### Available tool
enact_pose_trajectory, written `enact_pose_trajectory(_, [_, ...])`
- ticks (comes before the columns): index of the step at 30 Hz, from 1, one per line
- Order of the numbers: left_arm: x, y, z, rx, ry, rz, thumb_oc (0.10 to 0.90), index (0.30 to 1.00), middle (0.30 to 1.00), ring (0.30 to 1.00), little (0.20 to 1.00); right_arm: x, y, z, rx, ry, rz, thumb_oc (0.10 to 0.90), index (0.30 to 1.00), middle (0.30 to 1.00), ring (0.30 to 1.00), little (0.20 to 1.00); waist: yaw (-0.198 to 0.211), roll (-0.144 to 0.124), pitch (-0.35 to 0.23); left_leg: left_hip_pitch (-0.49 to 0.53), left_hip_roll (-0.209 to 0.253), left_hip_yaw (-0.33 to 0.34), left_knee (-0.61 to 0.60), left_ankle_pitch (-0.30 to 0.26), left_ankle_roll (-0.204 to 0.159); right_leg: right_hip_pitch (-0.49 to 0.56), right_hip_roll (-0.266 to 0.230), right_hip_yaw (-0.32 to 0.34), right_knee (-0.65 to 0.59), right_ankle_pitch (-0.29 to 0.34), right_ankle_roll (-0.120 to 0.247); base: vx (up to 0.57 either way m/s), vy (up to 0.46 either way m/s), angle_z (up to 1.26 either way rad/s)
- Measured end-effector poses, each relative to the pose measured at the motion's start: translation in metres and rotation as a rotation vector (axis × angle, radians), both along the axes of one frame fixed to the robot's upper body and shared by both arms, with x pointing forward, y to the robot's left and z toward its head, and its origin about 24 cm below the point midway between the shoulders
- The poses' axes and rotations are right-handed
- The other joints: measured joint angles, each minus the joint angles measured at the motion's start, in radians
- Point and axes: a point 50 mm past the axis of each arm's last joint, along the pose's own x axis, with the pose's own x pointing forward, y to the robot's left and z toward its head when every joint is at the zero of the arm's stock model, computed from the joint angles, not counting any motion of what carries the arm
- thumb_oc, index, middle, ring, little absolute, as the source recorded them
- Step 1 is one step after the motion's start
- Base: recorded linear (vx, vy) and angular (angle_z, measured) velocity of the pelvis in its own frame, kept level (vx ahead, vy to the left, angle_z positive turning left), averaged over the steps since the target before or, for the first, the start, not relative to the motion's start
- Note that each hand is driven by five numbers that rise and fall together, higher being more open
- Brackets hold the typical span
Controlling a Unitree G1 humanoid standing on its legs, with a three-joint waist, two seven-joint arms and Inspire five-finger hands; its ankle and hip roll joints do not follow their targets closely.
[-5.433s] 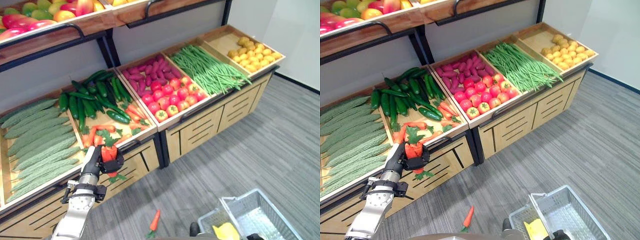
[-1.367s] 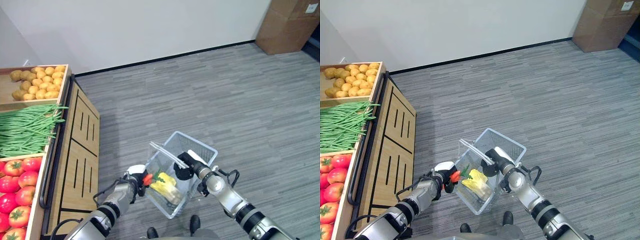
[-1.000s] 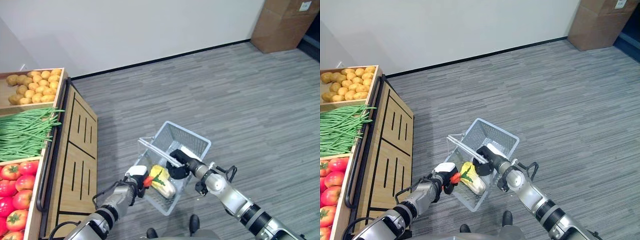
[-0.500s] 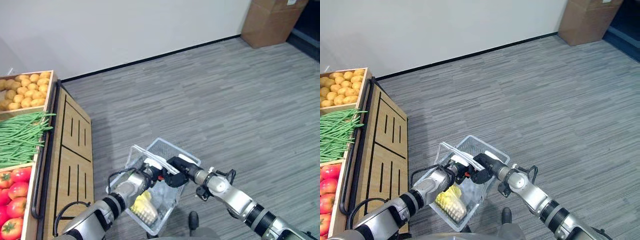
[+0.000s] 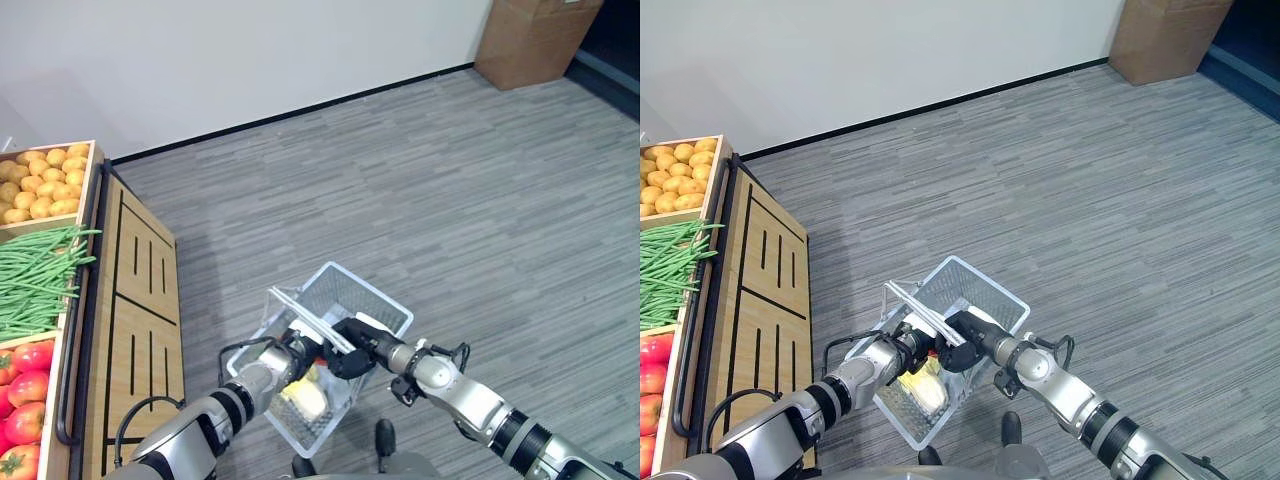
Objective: Get the vegetables into the basket
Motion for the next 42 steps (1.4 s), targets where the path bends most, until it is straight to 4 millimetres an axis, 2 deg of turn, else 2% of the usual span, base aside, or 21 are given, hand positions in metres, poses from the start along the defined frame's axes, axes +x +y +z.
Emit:
enact_pose_trajectory(17, [0.000,0.004,-0.001,-0.030,0.016,0.036,0.900,1.000,1.000,1.000,1.000,0.001,-0.005,-0.005,-0.052,-0.028,-0.024,0.400,0.300,0.300,0.300,0.300,0.006,0.001,0.001,0.013,0.002,-0.019,0.000,0.000,0.000,0.023,0.000,-0.019,-0.002,-0.001,-0.002,0.00,0.000,0.02])
enact_pose_trajectory(21, [-0.001,0.009,0.001,-0.142,0.037,0.138,0.900,1.000,1.000,1.000,1.000,-0.007,-0.029,-0.019,-0.048,0.017,-0.175,0.400,0.300,0.300,0.300,0.300,0.022,0.004,0.001,0.014,0.004,-0.043,0.000,0.000,0.000,0.036,-0.001,-0.041,-0.001,-0.009,-0.001,0.01,0.009,0.20])
enact_pose_trajectory(23, [-0.003,0.019,0.001,-0.198,0.055,0.215,0.900,1.000,1.000,1.000,1.000,-0.012,-0.046,-0.028,-0.062,0.039,-0.273,0.400,0.300,0.300,0.300,0.300,0.032,0.005,0.001,0.013,0.004,-0.047,0.000,0.000,0.001,0.039,-0.001,-0.046,-0.001,-0.011,-0.002,0.02,0.016,0.07])
enact_pose_trajectory(24, [-0.007,0.028,0.000,-0.259,0.070,0.293,0.900,1.000,1.000,1.000,1.000,-0.016,-0.058,-0.034,-0.096,0.044,-0.332,0.400,0.300,0.300,0.300,0.300,0.030,0.006,0.000,0.013,0.004,-0.052,0.000,-0.001,0.001,0.040,-0.002,-0.051,-0.002,-0.012,-0.003,0.02,0.013,0.07])
enact_pose_trajectory(29, [-0.031,0.077,-0.018,-0.311,0.139,0.549,0.900,1.000,1.000,1.000,1.000,-0.032,-0.107,-0.055,-0.296,0.087,-0.481,0.400,0.300,0.300,0.300,0.300,0.043,0.010,-0.001,0.021,0.003,-0.061,0.000,-0.001,0.001,0.054,-0.003,-0.063,-0.002,-0.014,-0.008,0.04,0.019,0.07])
enact_pose_trajectory(33, [-0.059,0.110,-0.033,-0.331,0.203,0.736,0.900,1.000,1.000,1.000,1.000,-0.060,-0.146,-0.077,-0.423,0.200,-0.638,0.400,0.300,0.300,0.300,0.300,0.057,0.011,-0.002,0.027,0.003,-0.080,0.000,-0.001,0.001,0.068,-0.004,-0.075,-0.003,-0.023,-0.004,0.03,0.016,0.13])
enact_pose_trajectory(37, [-0.076,0.123,-0.043,-0.382,0.250,0.875,0.900,1.000,1.000,1.000,1.000,-0.081,-0.170,-0.090,-0.515,0.290,-0.733,0.400,0.300,0.300,0.300,0.300,0.063,0.012,-0.003,0.029,0.003,-0.085,0.000,-0.003,0.000,0.073,-0.005,-0.078,-0.003,-0.029,0.003,0.01,0.004,0.04])
enact_pose_trajectory(40, [-0.084,0.124,-0.053,-0.403,0.281,0.957,0.900,1.000,1.000,1.000,1.000,-0.094,-0.181,-0.097,-0.587,0.342,-0.762,0.400,0.300,0.300,0.300,0.300,0.060,0.013,-0.005,0.029,0.002,-0.085,0.000,-0.006,-0.001,0.073,-0.006,-0.078,-0.003,-0.028,0.004,0.00,0.000,0.00])
enact_pose_trajectory(42, [-0.096,0.126,-0.065,-0.386,0.327,1.025,0.900,1.000,1.000,1.000,1.000,-0.104,-0.186,-0.102,-0.623,0.384,-0.771,0.400,0.300,0.300,0.300,0.300,0.054,0.014,-0.009,0.030,0.003,-0.085,0.000,-0.008,-0.002,0.073,-0.005,-0.076,-0.003,-0.028,0.004,0.01,0.003,-0.02])
